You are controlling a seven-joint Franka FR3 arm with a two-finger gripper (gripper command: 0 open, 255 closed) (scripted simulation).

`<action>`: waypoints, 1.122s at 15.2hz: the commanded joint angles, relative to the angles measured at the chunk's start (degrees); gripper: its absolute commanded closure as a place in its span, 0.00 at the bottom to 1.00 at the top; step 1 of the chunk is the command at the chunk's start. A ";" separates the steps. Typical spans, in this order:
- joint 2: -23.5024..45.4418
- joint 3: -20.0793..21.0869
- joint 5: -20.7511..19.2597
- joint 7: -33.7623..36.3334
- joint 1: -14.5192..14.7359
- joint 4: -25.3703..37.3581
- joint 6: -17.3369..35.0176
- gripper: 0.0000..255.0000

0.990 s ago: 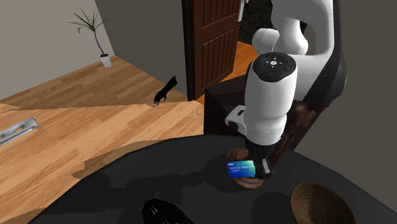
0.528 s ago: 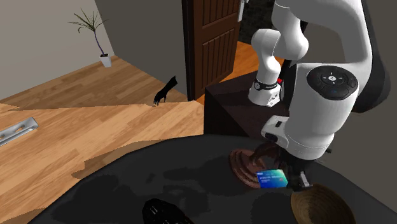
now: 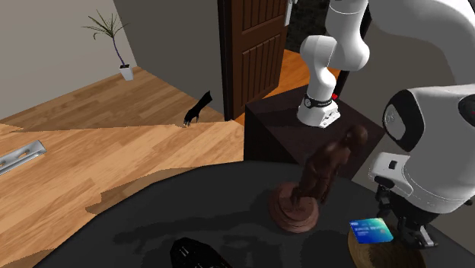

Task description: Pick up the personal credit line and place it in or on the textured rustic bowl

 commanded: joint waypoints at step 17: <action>9.61 -0.48 -5.02 8.43 7.05 2.64 7.07 1.00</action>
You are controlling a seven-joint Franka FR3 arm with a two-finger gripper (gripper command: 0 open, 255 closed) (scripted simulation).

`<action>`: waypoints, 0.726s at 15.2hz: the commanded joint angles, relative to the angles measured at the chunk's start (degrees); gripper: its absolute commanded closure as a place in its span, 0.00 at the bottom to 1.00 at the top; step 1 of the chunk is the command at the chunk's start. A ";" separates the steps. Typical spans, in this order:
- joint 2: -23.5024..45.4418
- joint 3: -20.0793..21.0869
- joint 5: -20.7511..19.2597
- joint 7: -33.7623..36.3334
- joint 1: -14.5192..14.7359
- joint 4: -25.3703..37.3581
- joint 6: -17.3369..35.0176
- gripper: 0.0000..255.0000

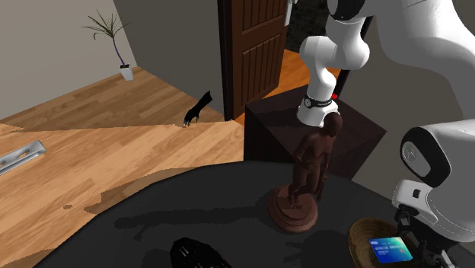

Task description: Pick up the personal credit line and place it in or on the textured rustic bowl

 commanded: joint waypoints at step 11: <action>1.93 -0.57 -0.81 0.30 0.50 -0.40 2.25 1.00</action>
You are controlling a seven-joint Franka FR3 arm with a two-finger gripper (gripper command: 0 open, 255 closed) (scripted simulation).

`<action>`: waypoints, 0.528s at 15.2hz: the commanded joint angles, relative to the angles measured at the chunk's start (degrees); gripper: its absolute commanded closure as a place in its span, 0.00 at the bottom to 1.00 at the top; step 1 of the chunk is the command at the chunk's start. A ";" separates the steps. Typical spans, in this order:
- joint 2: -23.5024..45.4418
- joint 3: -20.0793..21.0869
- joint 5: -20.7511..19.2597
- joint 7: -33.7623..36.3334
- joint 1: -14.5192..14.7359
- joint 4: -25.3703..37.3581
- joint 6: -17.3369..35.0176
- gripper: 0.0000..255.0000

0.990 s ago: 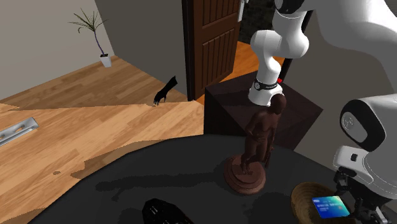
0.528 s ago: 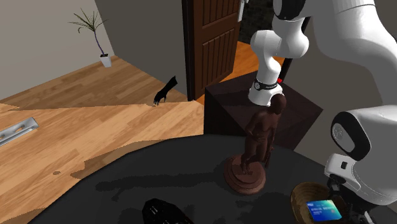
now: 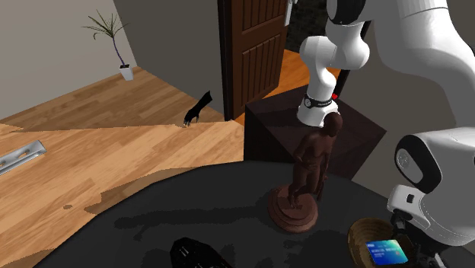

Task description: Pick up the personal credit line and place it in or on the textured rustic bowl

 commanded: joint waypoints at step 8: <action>-2.51 0.70 1.08 -0.69 -0.91 0.44 -2.86 0.00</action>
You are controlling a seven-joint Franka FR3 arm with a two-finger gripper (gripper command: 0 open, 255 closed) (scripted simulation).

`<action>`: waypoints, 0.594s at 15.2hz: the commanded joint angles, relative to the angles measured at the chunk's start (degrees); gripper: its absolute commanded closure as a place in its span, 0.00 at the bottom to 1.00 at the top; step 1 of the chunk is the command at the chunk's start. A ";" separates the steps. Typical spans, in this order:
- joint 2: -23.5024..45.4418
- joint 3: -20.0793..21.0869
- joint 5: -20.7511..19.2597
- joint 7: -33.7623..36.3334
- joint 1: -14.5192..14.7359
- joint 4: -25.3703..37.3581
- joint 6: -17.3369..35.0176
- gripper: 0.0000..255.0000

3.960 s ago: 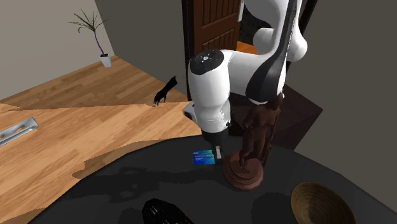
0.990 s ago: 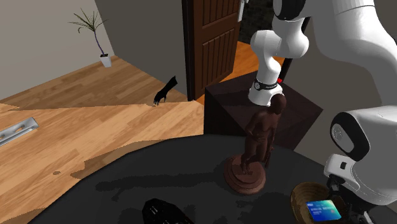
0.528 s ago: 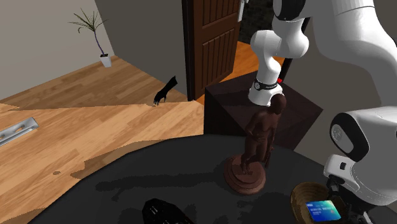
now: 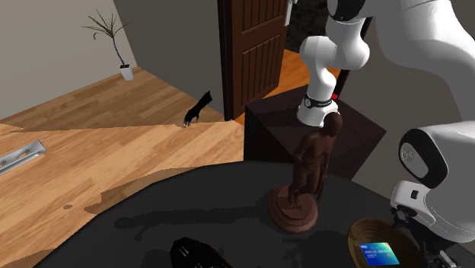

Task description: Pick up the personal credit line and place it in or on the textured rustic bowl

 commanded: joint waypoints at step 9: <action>-2.98 0.75 1.36 -1.03 -1.19 1.01 -3.90 0.00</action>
